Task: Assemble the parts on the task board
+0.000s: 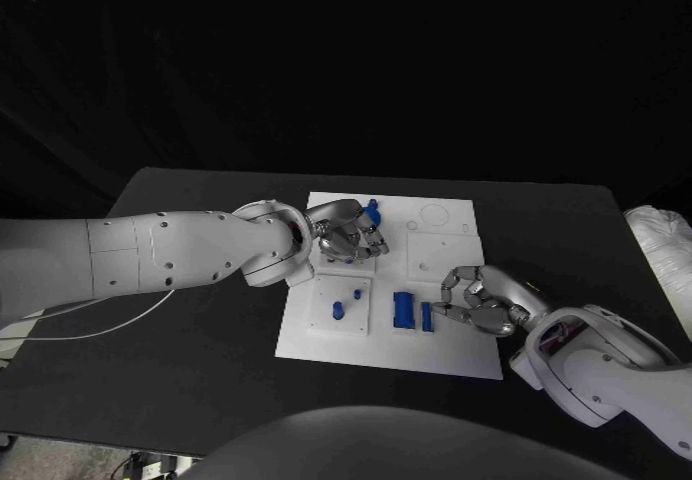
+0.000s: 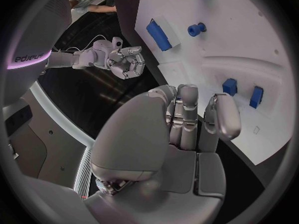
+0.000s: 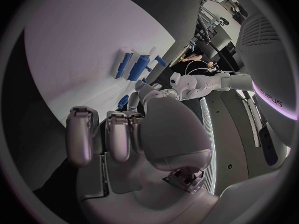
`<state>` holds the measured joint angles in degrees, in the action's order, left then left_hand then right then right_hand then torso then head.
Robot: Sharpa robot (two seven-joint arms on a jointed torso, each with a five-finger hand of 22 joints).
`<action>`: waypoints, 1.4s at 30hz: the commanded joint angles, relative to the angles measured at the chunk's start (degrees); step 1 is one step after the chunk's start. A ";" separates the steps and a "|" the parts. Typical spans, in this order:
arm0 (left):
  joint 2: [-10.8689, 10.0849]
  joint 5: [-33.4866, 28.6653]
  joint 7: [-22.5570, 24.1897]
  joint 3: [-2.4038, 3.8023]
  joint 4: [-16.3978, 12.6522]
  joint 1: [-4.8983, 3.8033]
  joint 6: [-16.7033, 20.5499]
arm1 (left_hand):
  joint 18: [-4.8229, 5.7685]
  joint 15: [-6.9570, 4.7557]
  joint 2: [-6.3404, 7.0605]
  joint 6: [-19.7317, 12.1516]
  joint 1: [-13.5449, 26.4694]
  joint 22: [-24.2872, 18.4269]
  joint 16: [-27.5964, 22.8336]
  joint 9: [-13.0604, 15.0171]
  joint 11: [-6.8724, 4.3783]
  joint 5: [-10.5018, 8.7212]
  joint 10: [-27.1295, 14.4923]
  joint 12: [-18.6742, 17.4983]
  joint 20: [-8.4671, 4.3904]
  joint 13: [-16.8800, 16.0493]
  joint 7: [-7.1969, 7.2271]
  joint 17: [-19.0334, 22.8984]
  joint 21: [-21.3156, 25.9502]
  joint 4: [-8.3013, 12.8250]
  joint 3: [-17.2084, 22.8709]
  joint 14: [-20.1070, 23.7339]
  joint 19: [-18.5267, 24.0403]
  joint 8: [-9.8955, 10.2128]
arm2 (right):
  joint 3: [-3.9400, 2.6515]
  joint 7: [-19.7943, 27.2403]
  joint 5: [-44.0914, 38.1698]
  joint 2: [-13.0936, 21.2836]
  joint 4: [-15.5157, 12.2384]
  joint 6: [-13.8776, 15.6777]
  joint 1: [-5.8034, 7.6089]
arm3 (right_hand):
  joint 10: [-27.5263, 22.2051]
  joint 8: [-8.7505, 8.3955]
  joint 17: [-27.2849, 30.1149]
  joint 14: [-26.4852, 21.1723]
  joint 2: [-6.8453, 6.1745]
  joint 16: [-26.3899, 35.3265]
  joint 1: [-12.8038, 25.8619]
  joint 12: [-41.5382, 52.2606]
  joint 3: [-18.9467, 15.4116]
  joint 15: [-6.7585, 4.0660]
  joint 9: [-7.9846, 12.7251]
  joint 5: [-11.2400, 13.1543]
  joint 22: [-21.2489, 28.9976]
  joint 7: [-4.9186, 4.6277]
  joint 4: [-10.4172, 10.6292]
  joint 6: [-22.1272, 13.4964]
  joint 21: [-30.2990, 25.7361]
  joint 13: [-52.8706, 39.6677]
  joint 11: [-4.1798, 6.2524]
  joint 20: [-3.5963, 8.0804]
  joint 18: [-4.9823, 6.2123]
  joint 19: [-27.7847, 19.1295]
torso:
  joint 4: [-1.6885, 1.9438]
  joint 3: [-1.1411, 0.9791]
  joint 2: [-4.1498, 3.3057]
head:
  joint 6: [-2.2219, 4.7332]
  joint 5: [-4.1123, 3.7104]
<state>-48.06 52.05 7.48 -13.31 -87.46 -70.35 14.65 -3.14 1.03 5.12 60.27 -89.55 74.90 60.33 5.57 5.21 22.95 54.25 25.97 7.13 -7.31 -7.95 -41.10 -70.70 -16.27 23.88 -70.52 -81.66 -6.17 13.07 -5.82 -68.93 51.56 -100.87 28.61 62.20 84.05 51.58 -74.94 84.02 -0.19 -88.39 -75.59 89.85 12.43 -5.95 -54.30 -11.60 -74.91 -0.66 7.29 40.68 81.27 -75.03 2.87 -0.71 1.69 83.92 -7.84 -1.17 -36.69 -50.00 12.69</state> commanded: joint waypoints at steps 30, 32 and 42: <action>-1.94 -19.91 25.53 0.04 -1.52 -0.01 6.77 | -1.79 -4.77 6.57 -32.78 21.01 -64.70 -60.33 -2.88 -12.33 -17.29 -48.96 -18.82 2.19 5.18 11.91 41.10 70.01 -1.05 -34.92 70.52 81.65 3.55 | 0.02 41.10 37.88 4.36 1.07 -5.57 0.01 | -83.98 -41.54 74.94 -84.02 9.70 88.39 10.43 -88.21 -27.38 7.63 49.16 4.57 74.91 8.06 9.25 -30.57 -81.27 73.66 3.73 -12.52 8.01 -83.92 | -0.94 0.00 -0.72 | 0.00 0.37; -1.87 -19.97 25.30 0.04 -1.47 -0.01 6.53 | -2.03 -4.64 5.80 -32.63 20.34 -64.91 -60.33 -2.87 -12.03 -16.83 -49.12 -18.44 2.22 5.16 11.64 41.10 70.00 -1.05 -34.27 70.52 81.63 3.53 | 0.02 41.07 38.02 4.31 1.12 -6.04 0.01 | -84.00 -41.45 74.94 -84.02 9.99 88.39 9.72 -88.30 -27.76 7.48 49.77 4.36 74.91 8.20 9.22 -30.73 -81.27 73.91 3.76 -12.27 8.15 -83.92 | -0.93 -0.01 -0.69 | 0.00 0.41; -1.66 -20.22 23.92 0.57 -1.35 0.45 8.59 | 3.14 -1.03 0.24 -43.02 47.44 -69.17 -60.33 -5.57 -5.21 -22.95 -54.25 -20.68 -1.31 7.31 7.95 41.10 70.70 5.74 -29.24 70.52 81.66 6.17 | -0.56 38.99 38.14 3.87 1.65 -2.76 -0.07 | -84.05 -45.09 74.94 -84.02 6.34 88.39 34.53 -89.85 -21.98 5.95 54.30 6.66 74.91 5.03 2.88 -34.48 -81.27 75.03 1.52 -6.91 4.82 -83.92 | -0.52 0.06 -0.42 | 0.71 -0.20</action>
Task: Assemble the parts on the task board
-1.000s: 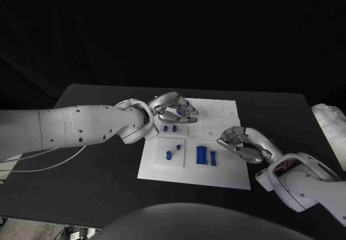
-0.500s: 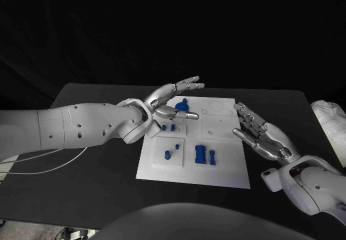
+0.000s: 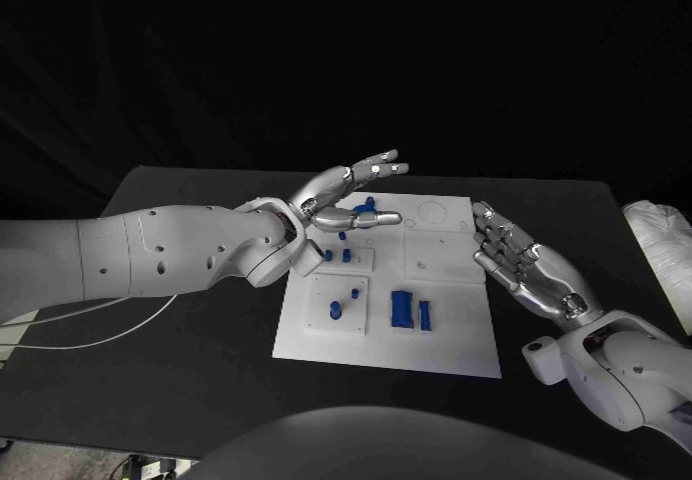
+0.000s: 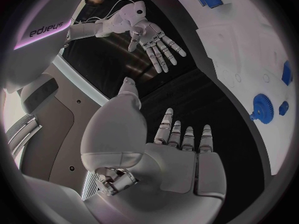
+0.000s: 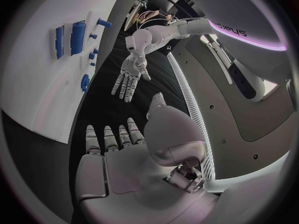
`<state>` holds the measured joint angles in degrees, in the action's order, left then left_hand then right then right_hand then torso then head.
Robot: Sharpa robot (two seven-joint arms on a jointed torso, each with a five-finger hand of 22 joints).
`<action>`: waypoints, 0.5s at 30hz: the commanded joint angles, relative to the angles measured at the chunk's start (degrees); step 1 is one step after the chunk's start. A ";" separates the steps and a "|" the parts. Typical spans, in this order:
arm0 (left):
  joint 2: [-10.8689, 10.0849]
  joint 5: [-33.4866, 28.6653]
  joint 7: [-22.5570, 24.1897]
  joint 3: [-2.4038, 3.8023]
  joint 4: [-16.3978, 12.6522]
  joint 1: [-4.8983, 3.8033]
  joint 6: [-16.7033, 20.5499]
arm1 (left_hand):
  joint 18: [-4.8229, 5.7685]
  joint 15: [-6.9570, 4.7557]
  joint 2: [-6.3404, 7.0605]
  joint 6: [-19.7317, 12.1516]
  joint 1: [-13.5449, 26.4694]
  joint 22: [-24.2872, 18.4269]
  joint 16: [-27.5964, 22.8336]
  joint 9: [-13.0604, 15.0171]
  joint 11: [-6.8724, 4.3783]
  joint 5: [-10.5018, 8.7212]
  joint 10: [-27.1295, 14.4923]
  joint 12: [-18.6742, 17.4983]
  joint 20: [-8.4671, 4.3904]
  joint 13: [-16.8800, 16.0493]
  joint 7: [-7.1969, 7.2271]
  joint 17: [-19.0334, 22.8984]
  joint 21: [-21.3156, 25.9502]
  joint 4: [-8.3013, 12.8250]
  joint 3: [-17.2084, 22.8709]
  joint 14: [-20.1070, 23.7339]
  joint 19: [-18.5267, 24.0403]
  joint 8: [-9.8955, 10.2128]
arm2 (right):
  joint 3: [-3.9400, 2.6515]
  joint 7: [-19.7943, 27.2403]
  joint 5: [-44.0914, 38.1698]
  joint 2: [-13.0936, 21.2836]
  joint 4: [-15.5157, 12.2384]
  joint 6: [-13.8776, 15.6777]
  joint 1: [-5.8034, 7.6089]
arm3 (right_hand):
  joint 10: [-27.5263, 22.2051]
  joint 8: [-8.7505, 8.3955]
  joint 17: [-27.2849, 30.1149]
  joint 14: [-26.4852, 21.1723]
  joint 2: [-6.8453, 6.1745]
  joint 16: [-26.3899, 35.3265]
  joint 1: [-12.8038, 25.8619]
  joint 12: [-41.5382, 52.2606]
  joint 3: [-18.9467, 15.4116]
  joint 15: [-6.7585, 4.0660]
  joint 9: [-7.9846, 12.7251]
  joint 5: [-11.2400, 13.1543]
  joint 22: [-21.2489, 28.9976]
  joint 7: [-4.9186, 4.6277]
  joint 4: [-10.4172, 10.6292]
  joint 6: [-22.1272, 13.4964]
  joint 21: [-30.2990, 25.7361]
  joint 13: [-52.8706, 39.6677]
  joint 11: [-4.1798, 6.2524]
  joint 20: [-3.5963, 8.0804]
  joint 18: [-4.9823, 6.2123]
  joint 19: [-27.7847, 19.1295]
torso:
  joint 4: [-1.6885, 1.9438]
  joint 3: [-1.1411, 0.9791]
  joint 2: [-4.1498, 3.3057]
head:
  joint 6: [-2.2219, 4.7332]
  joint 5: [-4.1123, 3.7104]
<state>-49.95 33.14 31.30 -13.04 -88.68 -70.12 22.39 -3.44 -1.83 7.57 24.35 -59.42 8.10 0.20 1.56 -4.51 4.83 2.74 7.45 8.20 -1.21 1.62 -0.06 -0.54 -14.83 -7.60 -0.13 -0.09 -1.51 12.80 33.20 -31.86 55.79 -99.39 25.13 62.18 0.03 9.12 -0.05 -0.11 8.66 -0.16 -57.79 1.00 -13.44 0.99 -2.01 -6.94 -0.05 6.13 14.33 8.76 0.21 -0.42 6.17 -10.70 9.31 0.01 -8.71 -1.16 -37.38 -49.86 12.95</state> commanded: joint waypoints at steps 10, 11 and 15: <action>2.05 -12.81 -0.49 4.91 -0.54 3.74 8.40 | 3.44 1.83 -7.57 -12.69 31.02 -8.10 -0.20 -1.56 4.51 -4.83 -2.74 -7.45 -8.20 1.21 -1.62 0.06 0.54 7.78 7.60 0.13 0.09 1.51 | -4.97 -1.30 12.58 -4.37 3.64 7.55 -0.79 | -0.03 -4.80 0.05 0.11 -4.52 0.16 30.21 -1.00 7.13 -0.99 2.01 6.94 0.05 -6.13 -7.39 -8.76 -0.21 0.42 -6.17 5.45 -4.39 -0.01 | 3.57 0.48 2.55 | 6.33 -5.29; 2.46 -15.43 -0.62 5.96 -0.64 4.54 10.12 | 3.44 1.83 -7.57 -13.37 32.59 -8.10 -0.20 -1.56 4.51 -4.83 -2.74 -7.45 -8.20 1.21 -1.62 0.06 0.54 8.25 7.60 0.13 0.09 1.51 | -6.03 -1.58 15.20 -5.28 4.43 9.10 -0.95 | -0.03 -5.01 0.05 0.11 -8.66 0.16 31.67 -1.00 7.50 -0.99 2.01 6.94 0.05 -6.13 -7.76 -8.76 -0.21 0.42 -6.17 5.80 -4.58 -0.01 | 4.31 0.58 3.07 | 7.63 -6.38; 3.54 -22.28 -0.96 8.70 -0.88 6.63 14.61 | 3.44 1.83 -7.57 -15.00 36.58 -8.10 -0.20 -1.56 4.51 -4.83 -2.74 -7.45 -8.20 1.21 -1.62 0.06 0.54 9.20 7.60 0.13 0.09 1.51 | -8.75 -2.32 21.90 -7.62 6.44 13.08 -1.38 | -0.03 -9.12 0.05 0.11 -8.66 0.16 35.25 -1.00 8.35 -0.99 2.01 6.94 0.05 -6.13 -8.61 -8.76 -0.21 0.42 -6.17 6.38 -5.03 -0.01 | 6.14 0.82 4.37 | 10.90 -9.11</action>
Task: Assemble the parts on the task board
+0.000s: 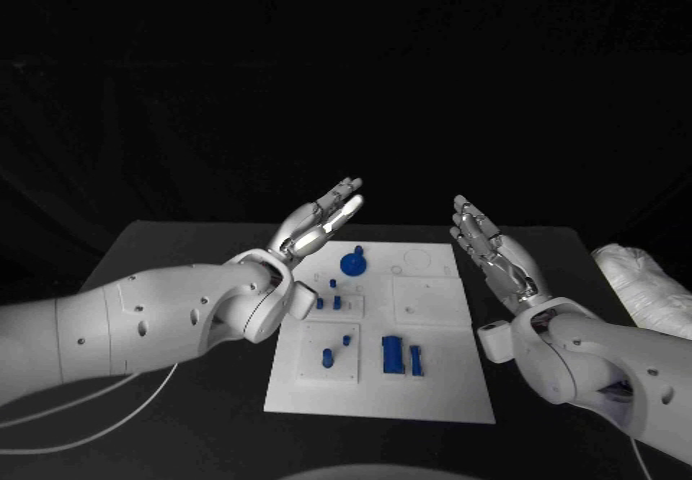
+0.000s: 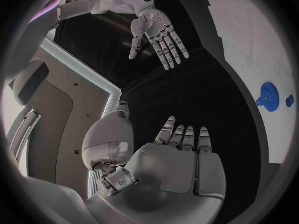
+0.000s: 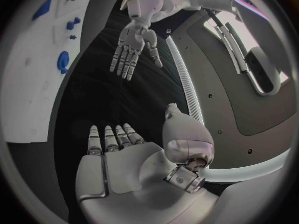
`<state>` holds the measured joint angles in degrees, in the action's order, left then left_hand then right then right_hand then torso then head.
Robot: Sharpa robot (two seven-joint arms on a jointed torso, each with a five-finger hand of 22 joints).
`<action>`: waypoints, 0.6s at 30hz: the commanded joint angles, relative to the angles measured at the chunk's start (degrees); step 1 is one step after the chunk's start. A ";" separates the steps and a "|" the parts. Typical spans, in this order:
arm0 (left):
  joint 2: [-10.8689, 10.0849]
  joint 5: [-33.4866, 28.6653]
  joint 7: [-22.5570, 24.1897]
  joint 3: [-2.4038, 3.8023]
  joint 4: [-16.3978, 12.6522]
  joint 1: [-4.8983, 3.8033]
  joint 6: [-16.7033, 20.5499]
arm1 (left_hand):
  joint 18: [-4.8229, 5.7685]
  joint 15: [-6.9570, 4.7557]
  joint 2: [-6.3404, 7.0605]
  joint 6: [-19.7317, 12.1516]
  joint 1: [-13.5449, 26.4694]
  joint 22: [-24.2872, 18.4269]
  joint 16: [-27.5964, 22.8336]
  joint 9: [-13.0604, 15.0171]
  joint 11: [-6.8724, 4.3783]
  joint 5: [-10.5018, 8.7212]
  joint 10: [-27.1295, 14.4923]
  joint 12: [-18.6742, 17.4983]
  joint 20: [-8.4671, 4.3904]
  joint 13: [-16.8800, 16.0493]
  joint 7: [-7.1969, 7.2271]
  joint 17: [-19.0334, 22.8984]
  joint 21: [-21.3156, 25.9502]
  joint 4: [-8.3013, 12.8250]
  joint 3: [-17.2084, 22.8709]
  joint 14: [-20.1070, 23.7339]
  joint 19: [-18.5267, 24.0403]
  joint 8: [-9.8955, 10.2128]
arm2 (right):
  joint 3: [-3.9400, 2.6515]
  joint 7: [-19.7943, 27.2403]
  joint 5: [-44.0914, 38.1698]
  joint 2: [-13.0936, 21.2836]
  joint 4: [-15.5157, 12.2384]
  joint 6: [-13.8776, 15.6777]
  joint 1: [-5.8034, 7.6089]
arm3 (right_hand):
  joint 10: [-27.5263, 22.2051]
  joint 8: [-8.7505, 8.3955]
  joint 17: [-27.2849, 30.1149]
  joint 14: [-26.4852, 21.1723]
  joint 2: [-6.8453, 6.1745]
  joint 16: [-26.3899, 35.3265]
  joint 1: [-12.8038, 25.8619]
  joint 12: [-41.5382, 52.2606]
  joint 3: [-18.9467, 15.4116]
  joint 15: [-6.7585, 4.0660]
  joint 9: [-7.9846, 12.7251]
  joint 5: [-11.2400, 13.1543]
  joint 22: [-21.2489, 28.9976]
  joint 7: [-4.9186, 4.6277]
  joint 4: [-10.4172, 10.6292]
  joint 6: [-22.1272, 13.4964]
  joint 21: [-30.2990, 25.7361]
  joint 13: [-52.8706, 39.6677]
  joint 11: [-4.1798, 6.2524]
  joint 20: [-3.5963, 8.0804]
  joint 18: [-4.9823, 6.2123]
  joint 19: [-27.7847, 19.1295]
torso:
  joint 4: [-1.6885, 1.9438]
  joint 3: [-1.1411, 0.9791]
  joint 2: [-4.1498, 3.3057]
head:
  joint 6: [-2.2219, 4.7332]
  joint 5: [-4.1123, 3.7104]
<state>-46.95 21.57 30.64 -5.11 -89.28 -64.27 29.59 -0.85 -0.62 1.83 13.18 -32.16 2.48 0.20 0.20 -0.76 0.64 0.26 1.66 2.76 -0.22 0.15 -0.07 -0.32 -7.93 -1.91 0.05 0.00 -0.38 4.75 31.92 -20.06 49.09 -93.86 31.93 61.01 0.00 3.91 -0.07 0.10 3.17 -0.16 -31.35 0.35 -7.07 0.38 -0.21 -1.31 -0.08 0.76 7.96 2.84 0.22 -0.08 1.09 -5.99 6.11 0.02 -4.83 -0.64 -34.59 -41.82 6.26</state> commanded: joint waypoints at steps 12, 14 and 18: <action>2.25 -21.53 -0.85 5.10 -0.67 4.10 14.50 | 0.85 0.62 -1.83 -7.54 18.33 -2.48 -0.20 -0.20 0.76 -0.64 -0.26 -1.66 -2.76 0.22 -0.15 0.07 0.32 7.93 1.91 -0.05 0.00 0.38 | -4.75 -2.13 20.05 -4.40 3.91 12.18 -0.85 | 0.00 -3.91 0.07 -0.10 -3.17 0.16 17.86 -0.35 7.07 -0.38 0.21 1.31 0.08 -0.76 -7.96 -2.84 -0.22 0.08 -1.09 5.99 -6.11 -0.02 | 4.83 0.64 3.41 | 7.44 -6.26; 2.26 -21.57 -0.85 5.11 -0.67 4.11 14.52 | 0.85 0.62 -1.83 -7.88 19.44 -2.48 -0.20 -0.20 0.76 -0.64 -0.26 -1.66 -2.76 0.22 -0.15 0.07 0.32 7.93 1.91 -0.05 0.00 0.38 | -4.75 -2.13 20.06 -4.40 3.91 12.19 -0.85 | 0.00 -3.91 0.07 -0.10 -3.17 0.16 18.98 -0.35 7.07 -0.38 0.21 1.31 0.08 -0.76 -7.96 -2.84 -0.22 0.08 -1.09 5.99 -6.11 -0.02 | 4.83 0.64 3.41 | 7.44 -6.26; 2.26 -21.57 -0.85 5.11 -0.67 4.11 14.52 | 0.85 0.62 -1.83 -8.69 21.42 -2.48 -0.20 -0.20 0.76 -0.64 -0.26 -1.66 -2.76 0.22 -0.15 0.07 0.32 7.93 1.91 -0.05 0.00 0.38 | -4.75 -2.13 20.06 -4.40 3.91 12.19 -0.85 | 0.00 -3.91 0.07 -0.10 -3.17 0.16 20.87 -0.35 7.07 -0.38 0.21 1.31 0.08 -0.76 -7.96 -2.84 -0.22 0.08 -1.09 5.99 -6.11 -0.02 | 4.83 0.64 3.41 | 7.44 -6.26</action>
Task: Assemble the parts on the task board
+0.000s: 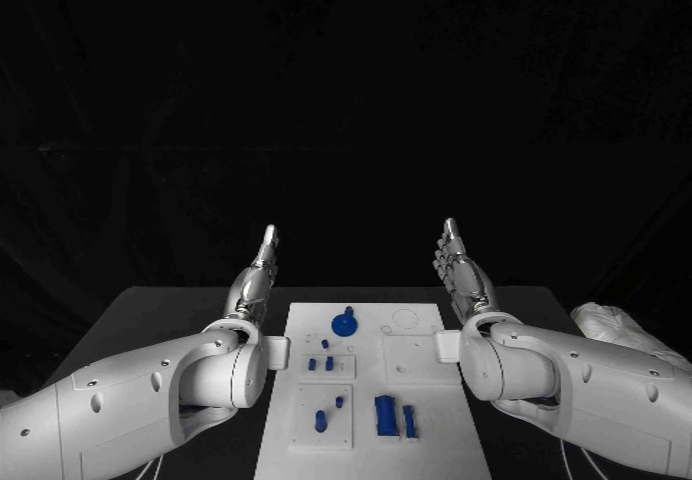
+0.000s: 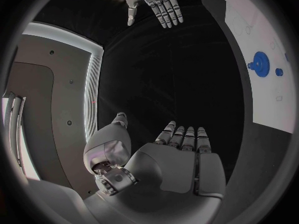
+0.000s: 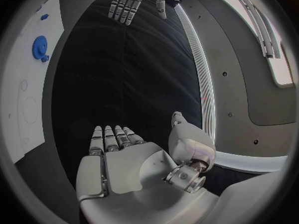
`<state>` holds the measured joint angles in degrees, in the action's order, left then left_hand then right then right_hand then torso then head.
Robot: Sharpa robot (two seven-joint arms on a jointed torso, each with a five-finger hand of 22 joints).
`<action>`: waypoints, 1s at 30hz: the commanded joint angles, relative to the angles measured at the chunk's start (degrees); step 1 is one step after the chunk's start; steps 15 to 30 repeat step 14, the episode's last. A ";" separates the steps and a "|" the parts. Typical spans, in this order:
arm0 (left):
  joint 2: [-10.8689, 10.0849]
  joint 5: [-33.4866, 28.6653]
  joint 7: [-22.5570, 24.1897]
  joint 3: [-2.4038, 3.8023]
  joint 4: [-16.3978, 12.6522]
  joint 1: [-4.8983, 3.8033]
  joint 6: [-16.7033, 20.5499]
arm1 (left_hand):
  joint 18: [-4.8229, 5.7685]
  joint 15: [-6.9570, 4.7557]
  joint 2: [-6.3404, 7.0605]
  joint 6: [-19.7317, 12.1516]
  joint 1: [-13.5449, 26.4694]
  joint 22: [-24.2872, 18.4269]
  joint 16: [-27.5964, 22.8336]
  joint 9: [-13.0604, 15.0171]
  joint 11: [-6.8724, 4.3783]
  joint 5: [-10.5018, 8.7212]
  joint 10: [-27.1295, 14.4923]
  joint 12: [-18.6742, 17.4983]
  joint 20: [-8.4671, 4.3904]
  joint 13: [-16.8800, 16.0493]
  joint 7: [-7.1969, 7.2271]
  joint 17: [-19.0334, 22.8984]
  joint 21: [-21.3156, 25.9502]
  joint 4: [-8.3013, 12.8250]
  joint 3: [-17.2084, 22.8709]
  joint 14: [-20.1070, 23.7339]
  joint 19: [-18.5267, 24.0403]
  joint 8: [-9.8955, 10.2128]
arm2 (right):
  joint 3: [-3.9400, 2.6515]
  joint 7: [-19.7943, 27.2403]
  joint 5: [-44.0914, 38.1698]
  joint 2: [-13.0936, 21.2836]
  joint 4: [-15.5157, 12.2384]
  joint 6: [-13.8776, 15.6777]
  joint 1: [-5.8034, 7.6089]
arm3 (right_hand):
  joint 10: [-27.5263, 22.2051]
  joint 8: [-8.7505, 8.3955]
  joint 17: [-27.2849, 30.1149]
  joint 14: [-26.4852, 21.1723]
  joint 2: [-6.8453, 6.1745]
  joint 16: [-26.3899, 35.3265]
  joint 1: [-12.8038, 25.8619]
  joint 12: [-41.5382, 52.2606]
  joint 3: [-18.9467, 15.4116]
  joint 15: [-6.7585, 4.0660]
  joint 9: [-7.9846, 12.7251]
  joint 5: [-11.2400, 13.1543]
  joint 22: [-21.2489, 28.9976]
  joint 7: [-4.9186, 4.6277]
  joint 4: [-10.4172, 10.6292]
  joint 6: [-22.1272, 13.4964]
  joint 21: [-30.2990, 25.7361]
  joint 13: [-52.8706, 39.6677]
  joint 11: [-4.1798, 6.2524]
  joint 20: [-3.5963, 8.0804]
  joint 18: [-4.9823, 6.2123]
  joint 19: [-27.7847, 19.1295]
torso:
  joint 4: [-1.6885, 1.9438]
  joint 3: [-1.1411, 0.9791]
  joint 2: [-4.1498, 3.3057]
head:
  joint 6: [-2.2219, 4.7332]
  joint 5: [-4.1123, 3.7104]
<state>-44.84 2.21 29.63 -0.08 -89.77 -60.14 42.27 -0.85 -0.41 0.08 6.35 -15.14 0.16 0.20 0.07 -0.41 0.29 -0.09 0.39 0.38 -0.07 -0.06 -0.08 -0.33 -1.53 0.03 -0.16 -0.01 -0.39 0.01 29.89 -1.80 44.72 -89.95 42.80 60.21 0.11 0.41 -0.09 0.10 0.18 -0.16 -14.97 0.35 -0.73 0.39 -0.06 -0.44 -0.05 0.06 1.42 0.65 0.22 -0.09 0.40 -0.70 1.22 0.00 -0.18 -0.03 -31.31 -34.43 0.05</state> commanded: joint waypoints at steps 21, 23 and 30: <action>0.15 -2.21 0.16 0.08 -0.19 -0.02 1.85 | 0.85 0.41 -0.08 -6.35 10.18 -0.16 -0.20 -0.07 0.41 -0.29 0.09 -0.39 -0.38 0.07 0.06 0.08 0.33 1.53 -0.03 0.16 0.01 0.39 | -0.01 -0.10 1.80 -0.03 0.00 1.32 -0.05 | -0.11 -0.41 0.09 -0.10 -0.18 0.16 10.57 -0.35 0.73 -0.39 0.06 0.44 0.05 -0.06 -1.42 -0.65 -0.22 0.09 -0.40 0.70 -1.22 0.00 | 0.18 0.03 0.13 | 0.05 -0.05; 0.15 -2.21 0.16 0.08 -0.19 -0.02 1.85 | 0.85 0.41 -0.08 -6.35 10.18 -0.16 -0.20 -0.07 0.41 -0.29 0.09 -0.39 -0.38 0.07 0.06 0.08 0.33 1.53 -0.03 0.16 0.01 0.39 | -0.01 -0.10 1.80 -0.03 0.00 1.32 -0.05 | -0.11 -0.41 0.09 -0.10 -0.18 0.16 10.57 -0.35 0.73 -0.39 0.06 0.44 0.05 -0.06 -1.42 -0.65 -0.22 0.09 -0.40 0.70 -1.22 0.00 | 0.18 0.03 0.13 | 0.05 -0.05; 0.15 -2.21 0.16 0.08 -0.19 -0.02 1.85 | 0.85 0.41 -0.08 -6.35 10.18 -0.16 -0.20 -0.07 0.41 -0.29 0.09 -0.39 -0.38 0.07 0.06 0.08 0.33 1.53 -0.03 0.16 0.01 0.39 | -0.01 -0.10 1.80 -0.03 0.00 1.32 -0.05 | -0.11 -0.41 0.09 -0.10 -0.18 0.16 10.57 -0.35 0.73 -0.39 0.06 0.44 0.05 -0.06 -1.42 -0.65 -0.22 0.09 -0.40 0.70 -1.22 0.00 | 0.18 0.03 0.13 | 0.05 -0.05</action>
